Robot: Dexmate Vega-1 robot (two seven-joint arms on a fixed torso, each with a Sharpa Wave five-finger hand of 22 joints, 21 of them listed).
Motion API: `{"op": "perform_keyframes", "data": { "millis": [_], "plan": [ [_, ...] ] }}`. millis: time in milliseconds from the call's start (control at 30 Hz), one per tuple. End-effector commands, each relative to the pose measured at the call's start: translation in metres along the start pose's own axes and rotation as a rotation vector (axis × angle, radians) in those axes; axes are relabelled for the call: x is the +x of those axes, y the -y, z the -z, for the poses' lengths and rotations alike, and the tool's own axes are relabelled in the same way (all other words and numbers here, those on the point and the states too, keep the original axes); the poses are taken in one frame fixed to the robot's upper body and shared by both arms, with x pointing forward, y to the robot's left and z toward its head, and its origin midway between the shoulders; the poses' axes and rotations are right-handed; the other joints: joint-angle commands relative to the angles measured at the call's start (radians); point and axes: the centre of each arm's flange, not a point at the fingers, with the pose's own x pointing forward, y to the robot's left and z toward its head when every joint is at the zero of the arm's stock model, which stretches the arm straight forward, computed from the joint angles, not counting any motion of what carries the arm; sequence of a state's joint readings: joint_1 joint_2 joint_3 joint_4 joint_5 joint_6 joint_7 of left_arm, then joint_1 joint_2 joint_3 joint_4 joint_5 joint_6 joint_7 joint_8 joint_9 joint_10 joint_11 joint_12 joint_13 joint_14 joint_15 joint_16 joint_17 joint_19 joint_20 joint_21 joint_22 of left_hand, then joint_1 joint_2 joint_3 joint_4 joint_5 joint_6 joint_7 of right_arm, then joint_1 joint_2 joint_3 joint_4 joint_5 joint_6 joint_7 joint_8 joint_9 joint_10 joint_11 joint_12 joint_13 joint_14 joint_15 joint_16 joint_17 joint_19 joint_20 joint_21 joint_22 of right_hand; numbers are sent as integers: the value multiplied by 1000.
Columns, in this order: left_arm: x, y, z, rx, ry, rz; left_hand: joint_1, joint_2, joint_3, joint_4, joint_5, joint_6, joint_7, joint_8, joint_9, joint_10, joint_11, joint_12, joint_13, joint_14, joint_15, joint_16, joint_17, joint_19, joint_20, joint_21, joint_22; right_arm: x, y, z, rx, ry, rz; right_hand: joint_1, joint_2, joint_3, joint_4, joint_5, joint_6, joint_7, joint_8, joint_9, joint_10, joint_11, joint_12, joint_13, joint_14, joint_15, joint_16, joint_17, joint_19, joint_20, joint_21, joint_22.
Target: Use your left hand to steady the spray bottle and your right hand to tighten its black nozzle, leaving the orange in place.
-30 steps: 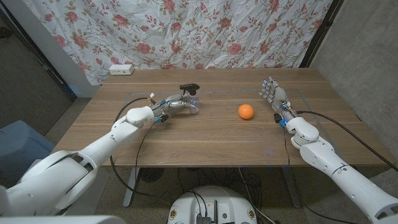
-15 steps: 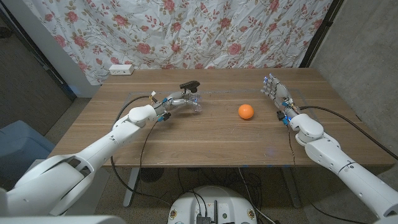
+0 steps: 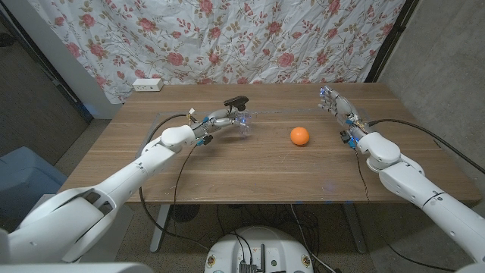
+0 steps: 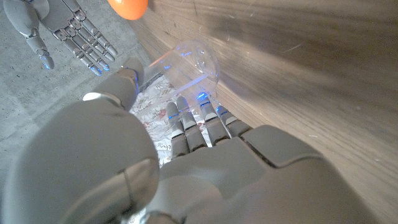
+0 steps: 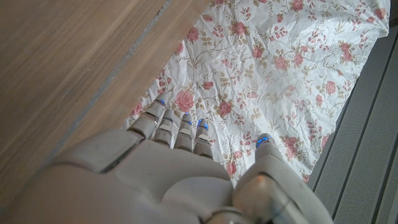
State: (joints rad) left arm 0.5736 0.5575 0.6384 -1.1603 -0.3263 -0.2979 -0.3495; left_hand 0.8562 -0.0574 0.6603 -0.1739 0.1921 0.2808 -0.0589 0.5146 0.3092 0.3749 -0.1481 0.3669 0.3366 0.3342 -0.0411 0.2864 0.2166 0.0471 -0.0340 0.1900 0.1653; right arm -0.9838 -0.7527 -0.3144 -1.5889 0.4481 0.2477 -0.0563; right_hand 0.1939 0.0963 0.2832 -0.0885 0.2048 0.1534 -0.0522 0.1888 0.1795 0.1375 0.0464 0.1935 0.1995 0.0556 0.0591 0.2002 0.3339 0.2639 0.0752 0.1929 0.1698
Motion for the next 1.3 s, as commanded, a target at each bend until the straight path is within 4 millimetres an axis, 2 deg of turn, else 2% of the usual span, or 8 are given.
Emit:
{"op": "perform_keyframes", "data": {
  "millis": [33,267,400,467,633,733,1100,1300],
  "plan": [
    [7,3,-10,18,-45,51,-1,13,-13,1,-3,8,4,12,5,11,6,13,10,8,-119,12,6,8,-49,2,2,2,6,-33,-174,11,-68,11,-3,3,-9,-4,6,-7,5,1,4,-7,8,3,-4,2,4,0,0,8,-1,2],
    [12,3,-17,34,-53,76,-1,18,-24,2,-3,12,7,21,8,15,6,15,17,10,-118,15,8,10,-48,1,2,6,5,-48,-239,25,-107,26,-6,9,-25,-5,7,-15,6,2,-3,-11,5,2,-11,3,1,-6,-2,12,-2,2],
    [15,3,-21,41,-53,86,-1,22,-32,2,-3,15,6,26,11,19,3,18,21,17,-120,20,9,11,-48,1,2,8,4,-57,-285,32,-124,45,-13,16,-43,-8,5,-15,7,4,-28,-7,-3,2,-19,8,-1,-12,-12,18,-6,1],
    [16,3,-23,44,-53,90,0,24,-37,2,-3,15,6,29,12,20,-1,18,24,23,-121,23,10,13,-48,1,2,8,3,-62,-314,38,-134,58,-16,21,-55,-10,6,-19,8,5,-41,-8,-5,2,-26,22,-2,-17,-16,20,-6,1],
    [19,5,-28,54,-53,96,1,29,-44,2,-3,18,8,35,14,27,1,22,29,27,-120,27,12,14,-47,1,2,11,2,-74,-381,49,-156,81,-22,29,-72,-13,-1,-29,7,6,-60,-9,-7,2,-39,29,-4,-22,-29,29,-9,2],
    [21,7,-30,54,-50,96,1,31,-49,2,-3,22,8,40,16,31,0,24,32,29,-118,29,13,15,-47,0,2,12,1,-82,-425,55,-172,111,-30,38,-87,-16,-8,-33,8,7,-94,-14,-13,2,-50,35,-4,-27,-34,33,-8,2],
    [22,16,-38,76,-49,104,4,40,-69,1,-3,32,10,55,21,42,0,30,45,32,-121,35,16,20,-45,0,2,15,-5,-104,-544,55,-229,174,-45,60,-100,-18,-17,-36,12,11,-146,-19,-14,3,-77,51,-7,-35,-42,42,-8,1],
    [21,22,-41,73,-52,104,5,45,-78,1,-3,35,12,62,23,44,3,32,51,33,-121,38,17,22,-46,0,2,18,-8,-115,-589,65,-271,227,-47,81,-102,-6,-13,-38,20,14,-177,-7,-12,4,-103,63,-9,-40,-52,45,-8,1]
  ]
}}
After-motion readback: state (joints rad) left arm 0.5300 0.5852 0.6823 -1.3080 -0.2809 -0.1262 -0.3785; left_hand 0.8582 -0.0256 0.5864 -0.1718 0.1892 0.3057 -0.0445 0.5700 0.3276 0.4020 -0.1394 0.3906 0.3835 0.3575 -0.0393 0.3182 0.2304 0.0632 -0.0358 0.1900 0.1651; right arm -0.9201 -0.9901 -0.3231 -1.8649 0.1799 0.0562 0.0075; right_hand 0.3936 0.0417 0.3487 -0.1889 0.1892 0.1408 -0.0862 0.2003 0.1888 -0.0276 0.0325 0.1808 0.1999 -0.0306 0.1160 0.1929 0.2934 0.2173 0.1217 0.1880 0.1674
